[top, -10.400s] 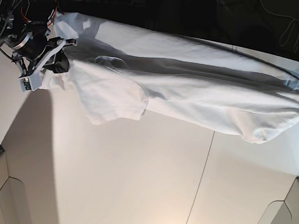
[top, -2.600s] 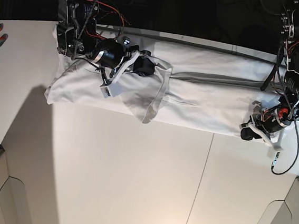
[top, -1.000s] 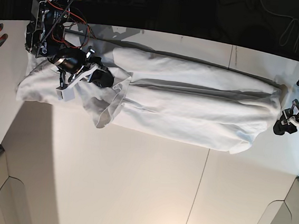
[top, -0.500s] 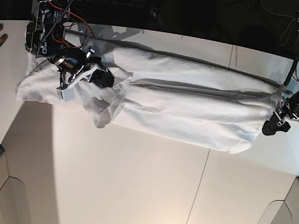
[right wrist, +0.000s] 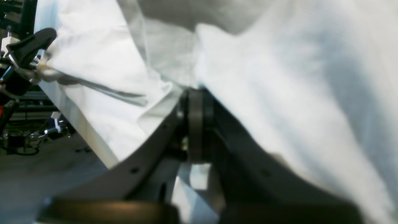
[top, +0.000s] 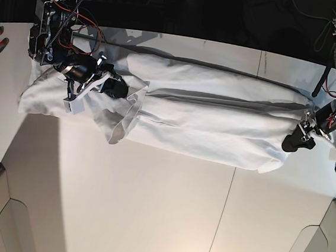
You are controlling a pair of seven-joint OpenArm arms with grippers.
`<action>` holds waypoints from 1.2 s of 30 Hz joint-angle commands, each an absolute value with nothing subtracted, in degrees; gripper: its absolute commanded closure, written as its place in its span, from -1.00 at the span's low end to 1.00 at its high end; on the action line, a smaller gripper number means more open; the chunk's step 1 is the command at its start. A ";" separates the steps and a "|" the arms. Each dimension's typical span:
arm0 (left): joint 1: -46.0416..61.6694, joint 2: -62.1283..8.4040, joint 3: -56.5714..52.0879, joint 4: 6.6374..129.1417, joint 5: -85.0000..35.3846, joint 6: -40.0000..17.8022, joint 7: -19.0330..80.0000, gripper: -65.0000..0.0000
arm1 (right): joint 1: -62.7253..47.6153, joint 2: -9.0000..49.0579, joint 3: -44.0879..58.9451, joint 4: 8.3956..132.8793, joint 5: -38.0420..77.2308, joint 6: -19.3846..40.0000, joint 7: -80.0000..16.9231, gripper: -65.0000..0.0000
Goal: Layout the t-shirt on the table in an organized manner, then fold the t-shirt properly
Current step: 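Grasp both ends of the white strip with the left and right grippers, then lift the strip end with the left gripper and fold it toward the right gripper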
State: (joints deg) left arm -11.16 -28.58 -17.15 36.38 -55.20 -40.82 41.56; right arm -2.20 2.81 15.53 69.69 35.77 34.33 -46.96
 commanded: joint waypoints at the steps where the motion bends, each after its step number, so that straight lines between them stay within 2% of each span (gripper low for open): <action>1: -11.25 -29.04 -16.08 36.51 -53.54 -40.00 44.99 -0.16 | -2.26 3.01 15.62 69.65 34.50 33.28 -48.90 1.00; 4: -11.27 -29.04 -14.92 36.51 -55.20 -40.00 45.25 -0.15 | -2.26 3.01 15.62 69.65 34.50 33.28 -48.90 1.00; 5: -11.27 -29.06 -14.92 36.53 -55.94 -40.00 45.25 -0.06 | -2.26 3.01 15.62 69.65 34.50 33.28 -48.90 1.00; 6: -11.27 -29.08 -15.07 36.53 -56.49 -40.00 45.25 0.19 | -2.26 3.01 15.62 69.65 34.50 33.28 -48.90 1.00; 8: -11.25 -29.06 -15.77 36.53 -58.30 -40.00 44.66 0.87 | -2.24 3.01 15.62 69.65 34.54 33.28 -48.90 1.00; 9: -11.25 -29.06 -16.32 36.53 -59.51 -40.00 44.40 1.00 | -2.24 2.98 15.62 69.65 34.59 33.28 -48.88 1.00; 18: -11.27 -30.57 -24.64 36.53 -61.95 -40.00 45.23 1.00 | -2.07 1.04 14.66 69.67 40.53 33.28 -49.98 1.00; 26: -11.27 -34.81 -25.30 36.53 -61.93 -40.00 45.50 1.00 | 1.30 -3.46 8.73 70.32 44.91 33.45 -51.77 1.00; 32: -11.27 -36.42 -25.30 36.53 -61.95 -40.00 45.41 1.00 | 3.46 -7.55 8.12 76.62 45.54 33.45 -55.40 1.00; 36: -11.31 -37.28 -25.30 36.58 -62.96 -40.00 45.28 1.00 | 3.29 -8.10 8.12 84.07 45.50 33.45 -57.12 1.00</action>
